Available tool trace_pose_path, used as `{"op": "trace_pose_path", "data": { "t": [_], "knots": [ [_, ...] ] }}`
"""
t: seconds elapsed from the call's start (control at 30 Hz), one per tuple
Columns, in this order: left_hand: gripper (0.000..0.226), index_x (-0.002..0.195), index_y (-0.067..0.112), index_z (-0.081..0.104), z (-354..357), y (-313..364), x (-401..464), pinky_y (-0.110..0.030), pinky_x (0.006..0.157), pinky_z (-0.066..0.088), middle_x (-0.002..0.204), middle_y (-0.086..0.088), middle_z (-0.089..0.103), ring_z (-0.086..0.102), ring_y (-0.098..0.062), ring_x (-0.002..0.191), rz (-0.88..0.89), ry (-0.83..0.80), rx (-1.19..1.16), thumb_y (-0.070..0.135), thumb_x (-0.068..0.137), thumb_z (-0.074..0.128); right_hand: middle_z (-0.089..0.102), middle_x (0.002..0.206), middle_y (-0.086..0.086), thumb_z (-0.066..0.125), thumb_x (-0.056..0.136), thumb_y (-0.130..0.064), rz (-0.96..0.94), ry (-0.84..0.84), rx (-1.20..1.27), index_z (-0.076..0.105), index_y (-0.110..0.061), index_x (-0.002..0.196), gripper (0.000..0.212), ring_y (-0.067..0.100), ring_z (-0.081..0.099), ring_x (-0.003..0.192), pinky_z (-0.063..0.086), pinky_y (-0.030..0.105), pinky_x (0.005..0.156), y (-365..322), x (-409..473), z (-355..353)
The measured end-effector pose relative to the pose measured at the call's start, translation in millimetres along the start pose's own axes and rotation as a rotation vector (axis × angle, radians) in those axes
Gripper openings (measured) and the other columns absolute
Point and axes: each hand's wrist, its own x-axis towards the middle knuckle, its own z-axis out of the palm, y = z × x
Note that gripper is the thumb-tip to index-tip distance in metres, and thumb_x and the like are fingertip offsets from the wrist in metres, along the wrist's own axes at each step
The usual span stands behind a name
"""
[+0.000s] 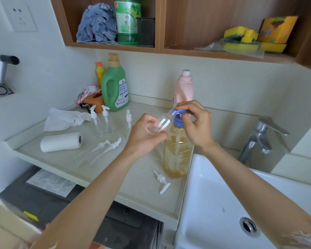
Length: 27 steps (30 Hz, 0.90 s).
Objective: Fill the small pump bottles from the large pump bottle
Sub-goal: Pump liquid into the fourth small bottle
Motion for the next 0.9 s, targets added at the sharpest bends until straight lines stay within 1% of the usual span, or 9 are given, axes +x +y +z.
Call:
{"op": "trace_pose_path", "data": {
  "t": [0.1,0.2,0.33,0.43,0.57,0.63,0.7,0.77,0.9],
  "knots": [
    [0.033,0.090,0.024,0.054,-1,4,-2,-0.021,0.051,0.037,0.095,-0.001,0.070,0.056,-0.008,0.059,0.055,0.021,-0.052,0.013,0.072,0.079,0.065,0.088,-0.003,0.047,0.075,-0.006,0.047,-0.042,-0.006,0.073,-0.009,0.083,0.027,0.008,0.062,0.087,0.051,0.028,0.080,-2,12,-6],
    [0.031,0.090,0.025,0.060,-3,3,-4,-0.019,0.058,0.044,0.095,0.002,0.071,0.058,-0.003,0.059,0.076,0.059,-0.108,0.012,0.071,0.081,0.065,0.090,-0.008,0.048,0.076,-0.003,0.065,-0.032,-0.013,0.074,-0.011,0.086,0.028,0.004,0.062,0.089,0.050,0.026,0.083,-3,9,-5],
    [0.031,0.088,0.031,0.063,-1,-4,-5,-0.033,0.077,0.056,0.098,0.007,0.071,0.064,-0.003,0.078,0.068,0.092,-0.140,0.016,0.069,0.083,0.063,0.091,-0.013,0.046,0.077,-0.006,0.048,0.055,0.024,0.073,-0.010,0.086,0.029,0.007,0.062,0.091,0.049,0.025,0.085,-2,-1,5],
    [0.034,0.089,0.032,0.064,1,-7,-3,-0.032,0.077,0.055,0.098,0.009,0.071,0.063,-0.003,0.079,0.050,0.103,-0.135,0.028,0.059,0.080,0.063,0.089,-0.007,0.042,0.076,-0.010,0.020,0.074,0.017,0.072,-0.006,0.083,0.031,0.012,0.062,0.090,0.045,0.019,0.082,1,-6,10],
    [0.038,0.089,0.034,0.065,0,-12,-2,-0.034,0.080,0.054,0.104,0.005,0.070,0.063,-0.008,0.086,0.014,0.072,-0.114,0.032,0.055,0.079,0.064,0.088,-0.001,0.040,0.075,-0.009,-0.004,0.060,-0.010,0.071,-0.003,0.083,0.033,0.011,0.060,0.089,0.044,0.016,0.082,5,-16,9],
    [0.038,0.093,0.031,0.066,-2,-9,-3,-0.031,0.077,0.055,0.107,0.004,0.070,0.064,-0.009,0.085,0.006,0.055,-0.113,0.028,0.058,0.082,0.065,0.088,-0.001,0.040,0.074,-0.010,0.017,0.044,-0.006,0.072,-0.004,0.083,0.033,0.010,0.060,0.089,0.043,0.015,0.083,3,-15,9],
    [0.037,0.098,0.023,0.066,-4,-4,-6,-0.026,0.063,0.054,0.108,0.001,0.069,0.063,-0.007,0.071,0.001,0.027,-0.129,0.018,0.067,0.084,0.066,0.089,0.001,0.041,0.074,-0.011,0.021,0.015,-0.012,0.072,-0.004,0.084,0.034,0.013,0.061,0.088,0.045,0.017,0.082,-1,-14,5],
    [0.032,0.096,0.022,0.065,-6,1,-7,-0.023,0.052,0.048,0.104,-0.001,0.068,0.059,-0.007,0.059,0.001,0.014,-0.163,0.015,0.070,0.082,0.068,0.091,0.003,0.042,0.075,-0.014,0.009,-0.022,-0.031,0.073,-0.005,0.086,0.034,0.016,0.063,0.089,0.047,0.022,0.083,-5,-9,0],
    [0.025,0.091,0.024,0.062,-7,11,-9,-0.024,0.051,0.045,0.088,0.001,0.067,0.056,-0.011,0.054,-0.003,0.007,-0.207,0.011,0.076,0.078,0.066,0.092,-0.001,0.043,0.077,-0.020,0.004,-0.095,-0.056,0.074,-0.007,0.088,0.035,0.011,0.062,0.090,0.047,0.020,0.085,-11,11,-12]
  ]
}}
